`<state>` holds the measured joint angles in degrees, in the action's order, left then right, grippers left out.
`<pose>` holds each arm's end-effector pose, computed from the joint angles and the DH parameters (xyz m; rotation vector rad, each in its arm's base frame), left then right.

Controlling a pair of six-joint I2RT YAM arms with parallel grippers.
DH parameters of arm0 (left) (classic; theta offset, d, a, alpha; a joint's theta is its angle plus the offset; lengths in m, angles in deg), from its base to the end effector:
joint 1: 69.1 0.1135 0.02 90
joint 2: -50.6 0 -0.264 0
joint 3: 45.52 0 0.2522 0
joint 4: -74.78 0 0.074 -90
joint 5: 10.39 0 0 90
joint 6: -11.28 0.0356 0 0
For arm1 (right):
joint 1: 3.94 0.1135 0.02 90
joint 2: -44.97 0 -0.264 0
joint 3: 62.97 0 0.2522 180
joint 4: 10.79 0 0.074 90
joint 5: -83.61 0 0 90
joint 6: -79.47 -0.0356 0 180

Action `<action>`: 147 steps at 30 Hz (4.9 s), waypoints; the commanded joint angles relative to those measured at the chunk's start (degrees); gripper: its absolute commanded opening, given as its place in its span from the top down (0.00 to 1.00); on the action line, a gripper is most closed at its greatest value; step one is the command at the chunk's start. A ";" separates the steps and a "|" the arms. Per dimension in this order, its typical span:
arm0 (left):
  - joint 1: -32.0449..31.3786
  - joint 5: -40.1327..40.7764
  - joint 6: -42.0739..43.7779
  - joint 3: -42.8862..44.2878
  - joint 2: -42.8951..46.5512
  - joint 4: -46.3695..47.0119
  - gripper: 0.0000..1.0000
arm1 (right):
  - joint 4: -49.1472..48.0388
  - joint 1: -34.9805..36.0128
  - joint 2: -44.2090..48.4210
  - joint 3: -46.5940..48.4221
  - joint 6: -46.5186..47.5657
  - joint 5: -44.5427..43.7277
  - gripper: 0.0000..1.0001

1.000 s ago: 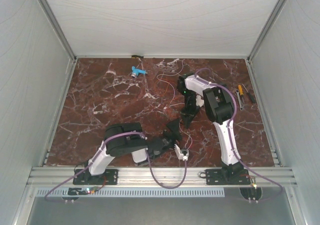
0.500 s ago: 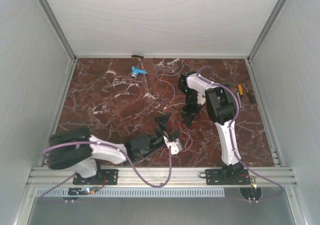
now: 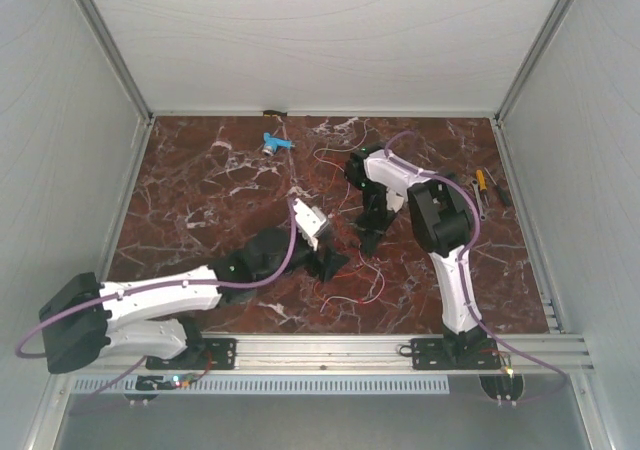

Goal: Zip-tie the wires
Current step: Tie the cable at the center of the board.

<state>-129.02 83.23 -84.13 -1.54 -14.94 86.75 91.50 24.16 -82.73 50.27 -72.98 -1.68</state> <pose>0.1289 -0.2180 0.2429 0.7825 1.6242 -0.7742 0.3306 0.1799 0.1616 -0.8318 -2.6007 0.3822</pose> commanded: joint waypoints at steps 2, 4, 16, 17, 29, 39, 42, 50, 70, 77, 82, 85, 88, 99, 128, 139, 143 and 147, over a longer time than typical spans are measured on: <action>1.22 -7.41 -10.62 6.92 -4.64 -8.64 0.32 | 0.42 0.46 0.44 -0.73 -2.65 0.76 1.00; 2.26 -8.52 -12.31 8.26 -6.60 -9.07 0.33 | 0.42 0.45 0.54 -0.33 -2.75 0.70 1.00; 9.31 -21.08 -17.38 13.30 -17.28 -6.25 0.41 | 0.49 -1.66 1.74 -1.57 -0.98 -0.83 1.00; 9.54 -21.37 -17.69 14.05 -18.16 -6.94 0.41 | 0.42 -1.67 1.64 -1.54 -0.72 -0.78 1.00; 10.00 -18.62 -10.88 17.71 -25.03 -7.35 0.47 | 0.44 -0.85 0.59 -1.61 1.02 0.81 1.00; 7.43 -13.59 -11.17 19.74 -28.79 -4.10 0.48 | 0.48 -0.30 0.38 -1.32 0.83 1.43 1.00; 7.41 -12.76 -11.38 20.75 -29.90 -4.48 0.52 | 0.44 -0.20 0.43 -1.37 0.72 1.46 1.00; 7.39 -13.11 -12.34 22.00 -31.80 -3.17 0.67 | 0.47 -0.16 0.33 -1.10 0.67 1.66 1.00; 7.62 -16.24 -13.51 19.46 -31.49 0.08 1.00 | -0.02 -0.71 3.23 -2.89 -0.35 -0.65 1.00; 8.40 -17.57 -14.33 17.30 -29.91 0.72 1.00 | -6.62 -1.56 9.83 -3.79 5.66 -4.37 1.00; 8.68 -18.29 -14.21 16.68 -30.32 1.61 1.00 | -11.13 -0.89 10.35 -3.59 13.64 -6.18 0.84; 8.61 -18.64 -14.28 16.54 -30.44 2.33 1.00 | -13.32 -1.18 8.85 -4.09 17.20 -6.77 0.82; 8.67 -19.12 -14.32 16.58 -30.86 2.82 1.00 | -20.16 -1.21 10.75 -6.98 20.57 -4.90 0.82; 9.67 -20.39 -14.45 16.37 -30.18 1.87 1.00 | -36.78 0.03 34.01 -20.87 19.28 -29.52 0.29; 13.60 -29.06 -17.52 24.10 -30.79 -12.18 1.00 | -97.13 6.54 83.70 -72.46 62.73 -4.68 0.03; 17.86 -36.16 -20.74 31.00 -35.73 -21.07 1.00 | -95.78 7.77 78.89 -72.70 90.02 19.53 0.10; 19.61 -39.07 -23.75 31.49 -36.16 -20.85 1.00 | -98.30 2.43 78.09 -75.10 88.63 28.12 0.29; 20.77 -40.46 -25.61 31.48 -35.41 -20.30 1.00 | -100.69 1.96 76.34 -75.39 87.31 27.82 0.41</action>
<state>-109.39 46.33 -106.42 27.44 -50.94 65.64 -4.19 26.56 -4.92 -24.63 13.35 21.58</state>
